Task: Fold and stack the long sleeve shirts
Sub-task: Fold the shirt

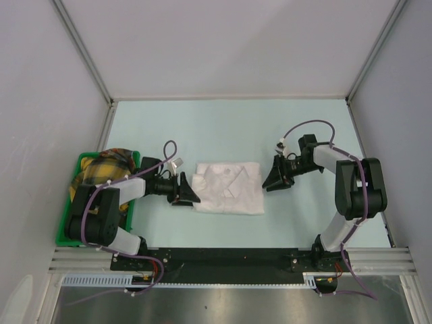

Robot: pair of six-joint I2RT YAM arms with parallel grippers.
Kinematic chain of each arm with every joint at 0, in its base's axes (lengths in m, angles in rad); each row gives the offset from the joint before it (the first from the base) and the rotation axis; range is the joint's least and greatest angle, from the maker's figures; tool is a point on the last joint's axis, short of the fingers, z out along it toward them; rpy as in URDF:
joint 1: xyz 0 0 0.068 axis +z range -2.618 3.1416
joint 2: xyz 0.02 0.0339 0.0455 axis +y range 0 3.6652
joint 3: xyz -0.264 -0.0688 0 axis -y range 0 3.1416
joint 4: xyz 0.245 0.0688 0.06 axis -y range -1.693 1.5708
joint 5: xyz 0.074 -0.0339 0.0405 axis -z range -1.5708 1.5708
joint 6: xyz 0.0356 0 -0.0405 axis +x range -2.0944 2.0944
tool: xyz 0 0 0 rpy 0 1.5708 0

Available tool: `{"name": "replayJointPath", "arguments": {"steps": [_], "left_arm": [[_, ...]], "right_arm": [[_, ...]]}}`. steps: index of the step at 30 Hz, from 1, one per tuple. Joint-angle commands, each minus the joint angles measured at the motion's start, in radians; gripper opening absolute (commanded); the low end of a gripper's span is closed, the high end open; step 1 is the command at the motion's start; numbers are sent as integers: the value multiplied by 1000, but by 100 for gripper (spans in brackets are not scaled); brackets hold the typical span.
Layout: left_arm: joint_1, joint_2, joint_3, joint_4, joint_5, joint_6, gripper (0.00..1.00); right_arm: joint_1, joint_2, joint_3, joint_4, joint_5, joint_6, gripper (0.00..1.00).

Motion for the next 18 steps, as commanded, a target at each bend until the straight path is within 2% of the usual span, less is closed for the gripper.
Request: {"name": "replayJointPath", "arguments": {"steps": [1,7,10,16,18], "left_arm": [[-11,-71,10,-12,-3,26,62],[-106,-107,12,19,66,-9,52],[-109,-120,-11,25,24,-43,48],[-98,-55,31,-110,-185,-8,29],[-88,-5,53,-132,-257,1,27]], "right_arm": [[46,-41,42,10,-81,30,44],[101,7,53,64,-84,76,42],[124,28,47,99,-90,101,41],[152,94,30,135,-67,119,38],[153,126,22,145,-38,121,36]]}}
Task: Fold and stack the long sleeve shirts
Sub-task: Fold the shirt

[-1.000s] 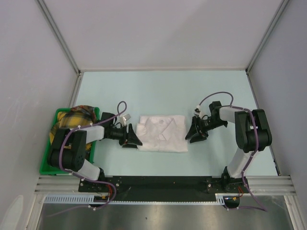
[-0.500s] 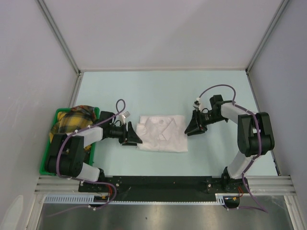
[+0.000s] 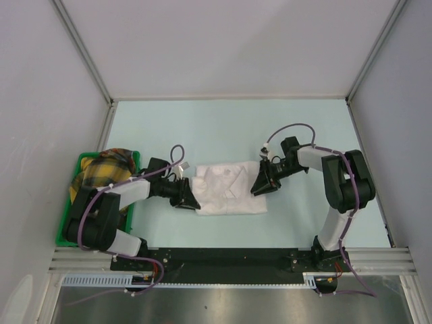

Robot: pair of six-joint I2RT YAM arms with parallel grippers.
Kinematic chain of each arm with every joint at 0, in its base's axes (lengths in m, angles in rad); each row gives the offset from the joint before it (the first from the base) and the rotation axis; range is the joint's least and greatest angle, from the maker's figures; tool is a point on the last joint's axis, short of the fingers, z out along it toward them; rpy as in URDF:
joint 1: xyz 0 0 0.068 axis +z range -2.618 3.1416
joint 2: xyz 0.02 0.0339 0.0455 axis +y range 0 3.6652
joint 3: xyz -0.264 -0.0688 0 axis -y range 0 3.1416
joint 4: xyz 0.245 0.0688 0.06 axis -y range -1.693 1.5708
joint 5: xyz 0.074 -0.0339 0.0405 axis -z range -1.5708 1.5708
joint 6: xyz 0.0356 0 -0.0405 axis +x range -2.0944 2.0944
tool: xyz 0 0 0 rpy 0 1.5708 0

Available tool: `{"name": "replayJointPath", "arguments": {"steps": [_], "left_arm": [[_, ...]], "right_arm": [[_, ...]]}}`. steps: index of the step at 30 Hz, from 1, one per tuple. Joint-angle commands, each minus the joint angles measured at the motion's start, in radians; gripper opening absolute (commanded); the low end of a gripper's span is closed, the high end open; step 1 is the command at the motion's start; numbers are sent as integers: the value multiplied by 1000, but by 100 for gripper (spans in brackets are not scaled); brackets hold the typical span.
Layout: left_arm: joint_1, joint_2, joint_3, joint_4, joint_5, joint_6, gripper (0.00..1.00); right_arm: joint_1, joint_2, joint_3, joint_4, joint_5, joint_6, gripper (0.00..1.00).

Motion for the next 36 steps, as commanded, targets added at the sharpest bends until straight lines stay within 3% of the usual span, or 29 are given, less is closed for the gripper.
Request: {"name": "replayJointPath", "arguments": {"steps": [1,5,6,7,8,11,14,16,18,20,24,27,30,33,36], "left_arm": [[28,85,53,-84,-161,20,27],[35,146,74,-106,-192,29,28],[34,150,80,-120,-212,35,34],[34,140,83,-130,-219,45,49],[41,124,86,-136,-206,49,53],[101,8,82,-143,-34,60,62],[101,-140,91,-143,130,77,63],[29,-191,83,-75,182,37,68],[-71,-188,56,48,181,-64,69],[-129,-99,24,221,161,-179,70],[-118,134,30,360,95,-264,72],[-72,256,62,261,51,-178,72],[18,277,42,158,-12,-103,70],[106,216,17,83,-38,-35,68],[163,130,16,43,30,0,68]], "right_arm": [[8,62,-2,45,44,23,36],[-10,116,-12,47,88,18,35],[-12,121,-20,44,93,12,35],[-14,122,-20,38,105,6,35],[-17,119,-20,12,104,-6,35],[-35,44,7,-74,66,-59,36],[-40,-101,20,-67,-33,-66,40],[8,-154,-12,10,-83,57,46],[57,-192,-51,201,-103,177,50],[135,-169,-106,393,-103,317,55],[201,-42,-176,590,-80,411,64],[152,62,-206,516,-51,365,66],[42,107,-213,402,7,259,65],[-49,111,-178,285,65,169,64],[-57,44,-106,181,50,118,58]]}}
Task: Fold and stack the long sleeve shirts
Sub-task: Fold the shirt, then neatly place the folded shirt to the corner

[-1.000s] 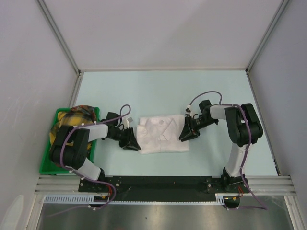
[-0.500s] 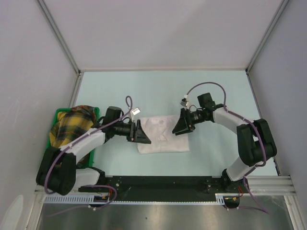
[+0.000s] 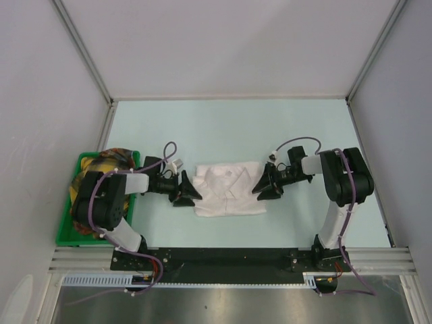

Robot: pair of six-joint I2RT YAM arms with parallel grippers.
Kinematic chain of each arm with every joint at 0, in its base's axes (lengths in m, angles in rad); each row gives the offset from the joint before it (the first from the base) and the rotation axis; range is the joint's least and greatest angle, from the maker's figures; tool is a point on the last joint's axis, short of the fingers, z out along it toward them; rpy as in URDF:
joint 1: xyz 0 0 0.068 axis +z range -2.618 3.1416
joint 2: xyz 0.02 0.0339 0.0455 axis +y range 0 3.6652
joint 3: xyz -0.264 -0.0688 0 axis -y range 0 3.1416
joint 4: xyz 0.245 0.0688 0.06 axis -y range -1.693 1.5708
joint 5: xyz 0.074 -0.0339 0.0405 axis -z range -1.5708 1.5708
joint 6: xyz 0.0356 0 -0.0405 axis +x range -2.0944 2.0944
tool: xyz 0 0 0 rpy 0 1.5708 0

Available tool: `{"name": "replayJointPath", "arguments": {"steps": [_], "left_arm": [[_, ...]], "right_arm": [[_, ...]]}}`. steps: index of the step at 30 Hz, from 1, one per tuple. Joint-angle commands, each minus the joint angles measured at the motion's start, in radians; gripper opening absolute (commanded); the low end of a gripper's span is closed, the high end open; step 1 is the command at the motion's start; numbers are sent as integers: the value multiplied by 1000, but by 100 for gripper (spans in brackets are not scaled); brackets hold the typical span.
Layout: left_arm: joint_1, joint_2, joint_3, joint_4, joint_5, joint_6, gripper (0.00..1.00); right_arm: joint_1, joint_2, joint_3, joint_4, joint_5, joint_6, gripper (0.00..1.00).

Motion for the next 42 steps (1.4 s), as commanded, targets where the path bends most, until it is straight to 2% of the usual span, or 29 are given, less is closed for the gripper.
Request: {"name": "replayJointPath", "arguments": {"steps": [1,4,5,7,8,9,12,14,19,22,30,35,36,38,39,42], "left_arm": [[75,-162,8,-128,-69,135,68],[113,-288,7,-144,-71,68,71],[141,-307,7,-150,-80,40,71],[158,-337,14,-203,-127,-3,72],[185,-342,16,-219,-135,-6,73],[189,-351,17,-231,-146,-5,73],[193,-365,8,-245,-198,-15,77],[195,-345,11,-248,-218,-11,79],[196,-331,34,-253,-259,0,81],[196,-321,36,-257,-272,-2,83],[196,-321,14,-264,-301,-28,86],[196,-321,-4,-262,-298,-32,86],[196,-319,-10,-256,-290,-34,86],[196,-319,-25,-227,-254,-51,86],[190,-319,-48,-171,-194,-61,87],[170,-316,-76,-93,-160,-90,93]], "right_arm": [[-2,-92,82,-180,99,-107,53],[109,-254,137,-128,137,-115,45],[192,-285,150,-106,212,-127,42],[276,-346,182,-51,310,-208,35],[333,-356,189,-34,432,-251,33],[440,-361,202,-4,507,-358,31],[640,-341,199,110,725,-481,29],[708,-304,193,185,813,-569,29],[882,-216,232,233,897,-652,30],[936,-170,239,262,938,-692,32],[960,-68,239,323,987,-722,33],[957,-32,240,308,983,-728,20],[950,-40,237,308,978,-722,12],[926,-64,232,310,960,-710,2],[920,-80,222,317,942,-698,0],[882,-135,217,331,880,-672,0]]}}
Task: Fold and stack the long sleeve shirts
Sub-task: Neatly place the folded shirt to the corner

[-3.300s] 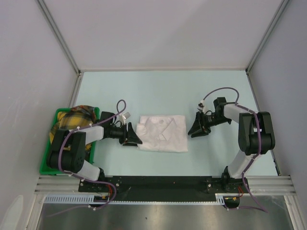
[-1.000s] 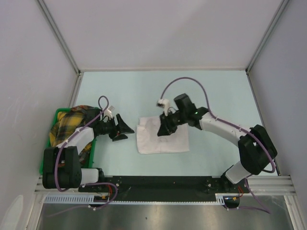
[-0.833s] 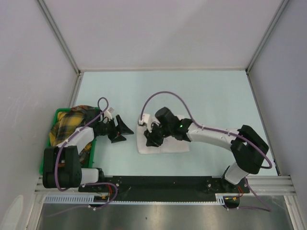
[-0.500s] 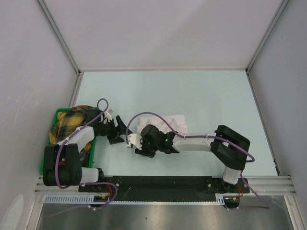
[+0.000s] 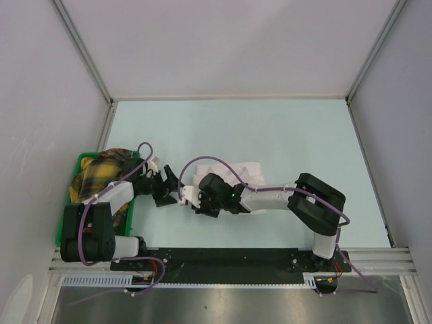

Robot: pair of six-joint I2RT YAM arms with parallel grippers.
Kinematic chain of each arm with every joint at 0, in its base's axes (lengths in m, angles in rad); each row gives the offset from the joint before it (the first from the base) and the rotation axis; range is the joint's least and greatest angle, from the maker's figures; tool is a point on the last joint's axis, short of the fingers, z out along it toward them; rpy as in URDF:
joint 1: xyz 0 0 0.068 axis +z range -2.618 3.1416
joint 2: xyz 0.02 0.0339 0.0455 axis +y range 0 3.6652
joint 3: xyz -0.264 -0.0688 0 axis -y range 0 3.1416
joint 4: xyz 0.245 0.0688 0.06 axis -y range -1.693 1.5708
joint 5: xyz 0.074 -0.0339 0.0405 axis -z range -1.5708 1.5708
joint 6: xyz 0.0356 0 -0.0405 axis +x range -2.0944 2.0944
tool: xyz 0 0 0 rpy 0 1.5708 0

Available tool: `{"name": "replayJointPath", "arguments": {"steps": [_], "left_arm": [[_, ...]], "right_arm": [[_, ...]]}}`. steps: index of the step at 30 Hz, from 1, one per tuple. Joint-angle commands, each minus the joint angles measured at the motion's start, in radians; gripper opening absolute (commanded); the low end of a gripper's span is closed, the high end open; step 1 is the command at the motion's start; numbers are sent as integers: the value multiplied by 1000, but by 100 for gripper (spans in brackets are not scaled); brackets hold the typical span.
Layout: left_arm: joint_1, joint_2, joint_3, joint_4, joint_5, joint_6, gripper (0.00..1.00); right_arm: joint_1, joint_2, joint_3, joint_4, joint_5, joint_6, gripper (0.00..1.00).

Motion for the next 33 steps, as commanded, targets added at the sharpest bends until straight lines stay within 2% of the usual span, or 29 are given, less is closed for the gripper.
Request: {"name": "replayJointPath", "arguments": {"steps": [1,5,11,18,21,24,25,27,30,31,33], "left_arm": [[-18,2,-45,138,104,-69,94],[-74,44,-51,238,115,-111,98],[-109,111,-23,360,135,-192,100],[-133,171,-40,414,115,-263,98],[-155,209,-49,456,92,-295,93],[-183,280,-14,486,83,-306,82],[-195,321,19,499,80,-307,75],[-210,362,59,508,82,-310,65],[-241,429,136,513,94,-297,42],[-258,441,188,473,91,-277,25],[-262,479,237,397,74,-211,8]], "right_arm": [[-58,-101,4,72,-77,46,0],[-86,-137,5,83,-122,71,0],[-97,-141,22,63,-162,72,0],[-97,-129,33,58,-168,82,0],[-97,-134,38,78,-172,95,0],[-100,-134,47,87,-160,105,0],[-104,-134,47,87,-157,108,0],[-112,-132,47,92,-151,120,0],[-121,-131,50,95,-140,129,0],[-127,-128,53,93,-132,140,0],[-153,-122,59,70,-131,172,0]]}}
